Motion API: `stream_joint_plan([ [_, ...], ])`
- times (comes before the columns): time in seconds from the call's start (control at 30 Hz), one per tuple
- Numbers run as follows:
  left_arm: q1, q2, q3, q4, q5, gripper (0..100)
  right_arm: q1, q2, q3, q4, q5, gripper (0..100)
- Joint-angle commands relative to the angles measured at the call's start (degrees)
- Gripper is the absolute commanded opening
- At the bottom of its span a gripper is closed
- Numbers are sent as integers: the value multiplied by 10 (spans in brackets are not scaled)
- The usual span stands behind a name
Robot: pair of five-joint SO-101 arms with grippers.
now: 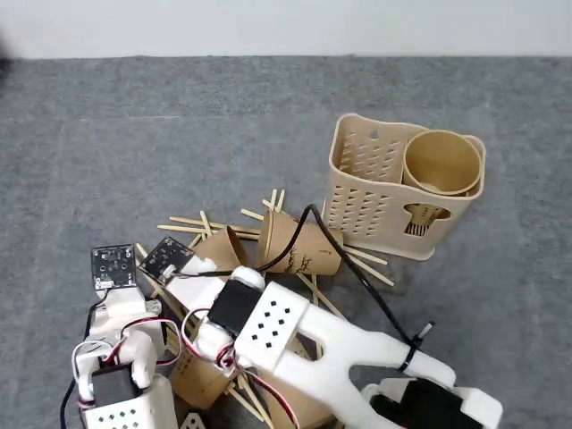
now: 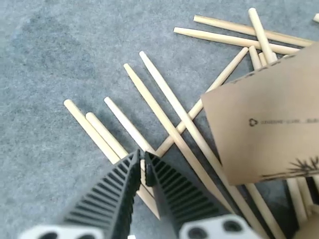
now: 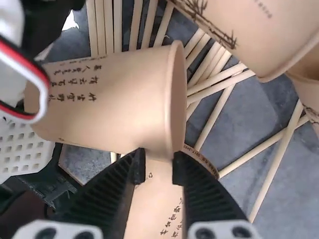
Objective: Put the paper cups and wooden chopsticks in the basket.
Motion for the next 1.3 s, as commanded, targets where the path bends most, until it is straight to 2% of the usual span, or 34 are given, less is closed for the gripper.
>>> stream_joint_plan([
  [0.0, 3, -9, -5, 3, -1, 13, -8, -2, -5, -8, -1, 35],
  [0.13, 3, -9, -5, 3, -1, 13, -8, -14, -25, 12, 0, 19],
  [0.23, 3, -9, -5, 3, -1, 13, -7, -36, -49, 37, 38, 9],
  [0.63, 5, -9, -5, 3, -1, 13, 84, -115, -167, 165, 102, 8],
  [0.83, 6, -9, -5, 3, -4, 13, 119, -131, -240, 170, 146, 8],
  [1.03, 1, -9, -49, 19, -5, 13, 179, -135, -303, 170, 192, 8],
  [1.27, 2, -9, -138, 22, -13, 13, 284, -158, -353, 170, 257, 8],
])
